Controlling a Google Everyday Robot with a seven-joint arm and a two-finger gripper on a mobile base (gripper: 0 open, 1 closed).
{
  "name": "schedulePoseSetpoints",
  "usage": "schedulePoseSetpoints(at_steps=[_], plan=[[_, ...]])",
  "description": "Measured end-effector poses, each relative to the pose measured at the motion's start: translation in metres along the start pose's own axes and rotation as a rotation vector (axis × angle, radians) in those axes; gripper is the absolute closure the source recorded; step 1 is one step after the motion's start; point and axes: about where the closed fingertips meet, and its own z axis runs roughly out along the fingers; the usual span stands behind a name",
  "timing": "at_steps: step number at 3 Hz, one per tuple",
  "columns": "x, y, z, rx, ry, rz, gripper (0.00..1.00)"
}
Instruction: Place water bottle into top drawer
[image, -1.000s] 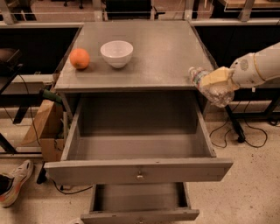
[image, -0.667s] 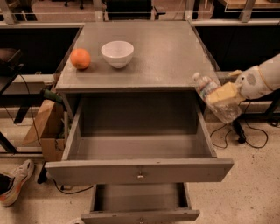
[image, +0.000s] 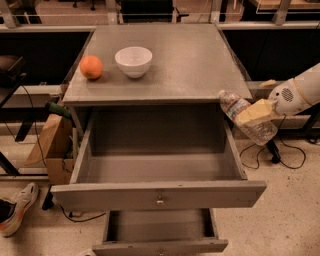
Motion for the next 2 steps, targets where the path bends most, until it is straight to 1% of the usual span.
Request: schedulePoseSetpoints(at_steps=[1,2], plan=[[0.003,0.013,0.019,-0.004,0.014,-0.021,1.00],[0.019,0.042,0.058,0.037,0.023,-0.017,1.00]])
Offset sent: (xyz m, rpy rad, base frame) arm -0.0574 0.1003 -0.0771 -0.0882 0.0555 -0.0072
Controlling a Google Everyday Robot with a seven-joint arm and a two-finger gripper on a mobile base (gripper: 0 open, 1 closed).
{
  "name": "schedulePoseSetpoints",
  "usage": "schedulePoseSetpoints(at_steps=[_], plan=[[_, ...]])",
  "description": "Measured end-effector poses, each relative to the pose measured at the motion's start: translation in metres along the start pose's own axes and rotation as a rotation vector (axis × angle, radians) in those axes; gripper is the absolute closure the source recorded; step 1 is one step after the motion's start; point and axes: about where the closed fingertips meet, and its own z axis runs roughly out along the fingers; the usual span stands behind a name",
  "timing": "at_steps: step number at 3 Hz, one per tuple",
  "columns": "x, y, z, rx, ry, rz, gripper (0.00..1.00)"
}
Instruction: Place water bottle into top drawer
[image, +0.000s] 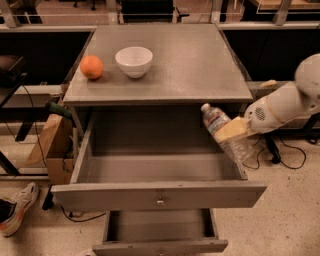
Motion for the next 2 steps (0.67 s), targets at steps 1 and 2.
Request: schedulePoseSetpoints(at_steps=[1,2], plan=[[0.015,0.018,0.033,0.010,0.029,-0.007,1.00],[0.025,0.023,0.063,0.039,0.065,0.011,1.00]])
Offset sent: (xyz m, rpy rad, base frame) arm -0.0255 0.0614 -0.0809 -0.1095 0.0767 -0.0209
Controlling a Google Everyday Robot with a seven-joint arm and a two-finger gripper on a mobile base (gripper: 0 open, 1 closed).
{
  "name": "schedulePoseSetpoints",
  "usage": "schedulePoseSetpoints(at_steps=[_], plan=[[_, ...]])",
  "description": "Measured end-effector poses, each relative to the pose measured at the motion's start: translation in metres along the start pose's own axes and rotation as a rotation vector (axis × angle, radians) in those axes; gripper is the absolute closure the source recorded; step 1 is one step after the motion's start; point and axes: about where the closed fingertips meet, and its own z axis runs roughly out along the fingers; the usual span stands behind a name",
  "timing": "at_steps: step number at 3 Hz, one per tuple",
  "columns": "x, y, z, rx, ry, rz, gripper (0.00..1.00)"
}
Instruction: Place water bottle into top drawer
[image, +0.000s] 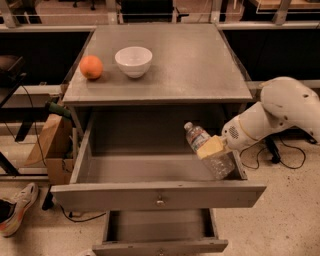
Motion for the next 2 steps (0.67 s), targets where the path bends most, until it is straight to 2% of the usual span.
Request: schedulePoseSetpoints(at_steps=[1,2], plan=[[-0.001,-0.003,0.025,0.078,0.012,0.071,1.00],[-0.009,-0.009,0.040,0.167,-0.012,0.171,1.00]])
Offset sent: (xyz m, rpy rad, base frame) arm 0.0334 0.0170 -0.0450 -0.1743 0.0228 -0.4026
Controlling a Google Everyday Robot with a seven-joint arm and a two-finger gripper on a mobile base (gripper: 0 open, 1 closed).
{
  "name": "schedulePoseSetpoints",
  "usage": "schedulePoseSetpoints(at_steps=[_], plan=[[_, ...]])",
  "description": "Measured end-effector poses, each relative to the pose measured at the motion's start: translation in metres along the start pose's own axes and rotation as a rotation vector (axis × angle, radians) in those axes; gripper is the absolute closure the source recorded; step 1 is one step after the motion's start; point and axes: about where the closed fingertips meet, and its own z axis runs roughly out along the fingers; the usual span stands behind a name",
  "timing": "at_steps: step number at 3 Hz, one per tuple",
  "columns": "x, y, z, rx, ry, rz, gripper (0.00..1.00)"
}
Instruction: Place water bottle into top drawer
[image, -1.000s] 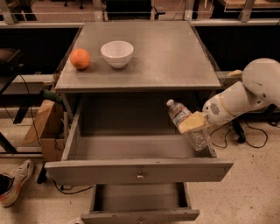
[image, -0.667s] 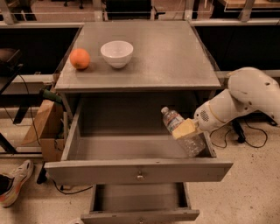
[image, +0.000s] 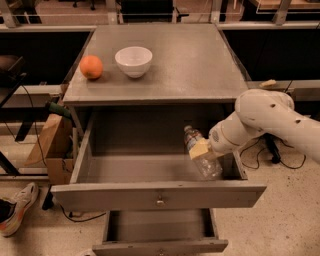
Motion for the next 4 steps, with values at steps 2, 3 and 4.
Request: schedulePoseSetpoints(at_steps=[2,3,4], plan=[[-0.003,-0.002,0.025,0.081,0.012,0.083,0.82],[-0.001,-0.005,0.029,0.092,0.019,0.107,0.58],[0.000,-0.006,0.029,0.092,0.019,0.109,0.34]])
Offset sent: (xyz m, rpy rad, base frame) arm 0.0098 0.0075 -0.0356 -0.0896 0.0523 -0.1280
